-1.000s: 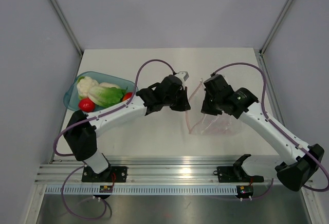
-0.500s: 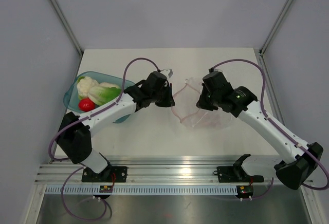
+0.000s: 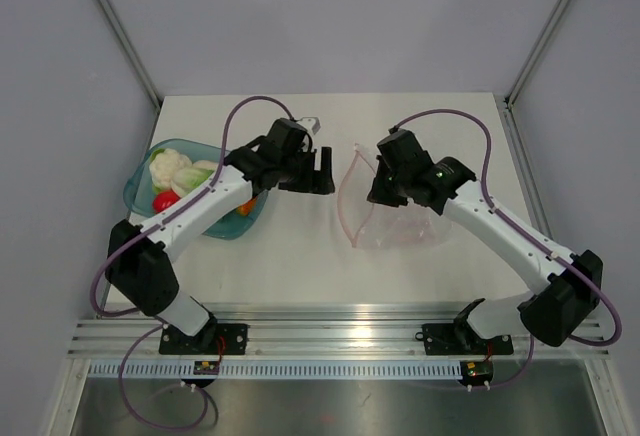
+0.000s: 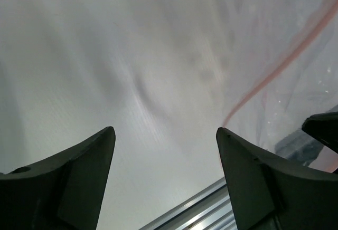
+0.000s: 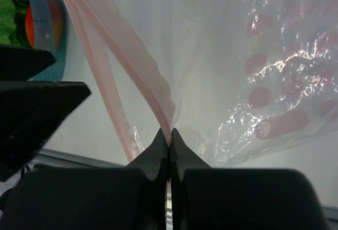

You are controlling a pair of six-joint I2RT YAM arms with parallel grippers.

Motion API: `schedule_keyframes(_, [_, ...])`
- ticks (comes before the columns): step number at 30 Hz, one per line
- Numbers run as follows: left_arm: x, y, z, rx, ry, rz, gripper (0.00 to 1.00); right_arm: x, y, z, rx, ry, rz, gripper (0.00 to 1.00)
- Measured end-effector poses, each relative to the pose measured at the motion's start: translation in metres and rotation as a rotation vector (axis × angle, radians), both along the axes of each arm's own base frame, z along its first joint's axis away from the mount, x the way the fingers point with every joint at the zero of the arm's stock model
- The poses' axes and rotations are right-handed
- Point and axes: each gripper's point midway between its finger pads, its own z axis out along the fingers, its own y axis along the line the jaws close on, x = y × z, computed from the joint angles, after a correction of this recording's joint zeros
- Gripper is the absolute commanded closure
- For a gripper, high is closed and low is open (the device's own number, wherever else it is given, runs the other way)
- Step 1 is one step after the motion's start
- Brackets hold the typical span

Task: Place the food in the zip-top bag and seal the zipper
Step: Open the zipper of the food storage bag, then pick up the fake vegetable from the bin.

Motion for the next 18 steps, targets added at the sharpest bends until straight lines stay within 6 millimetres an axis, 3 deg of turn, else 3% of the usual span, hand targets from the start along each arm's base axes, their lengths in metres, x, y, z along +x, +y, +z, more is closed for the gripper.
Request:
schedule_keyframes(10, [0.032, 0.122, 0.043, -0.012, -0.048, 0.316, 0.24, 0.006, 0.005, -0.016, -0.029, 0.023, 0.013, 1.00])
schedule_keyframes(13, [0.041, 0.166, 0.036, -0.016, 0.001, 0.472, 0.24, 0.008, 0.006, -0.014, -0.028, 0.011, 0.022, 1.00])
schedule_keyframes(17, [0.041, 0.241, 0.012, 0.053, 0.092, 0.751, 0.02, 0.007, 0.007, -0.016, -0.021, 0.005, 0.038, 1.00])
schedule_keyframes(18, [0.039, 0.252, 0.009, 0.073, 0.105, 0.803, 0.02, 0.006, 0.008, -0.017, -0.018, 0.007, 0.044, 1.00])
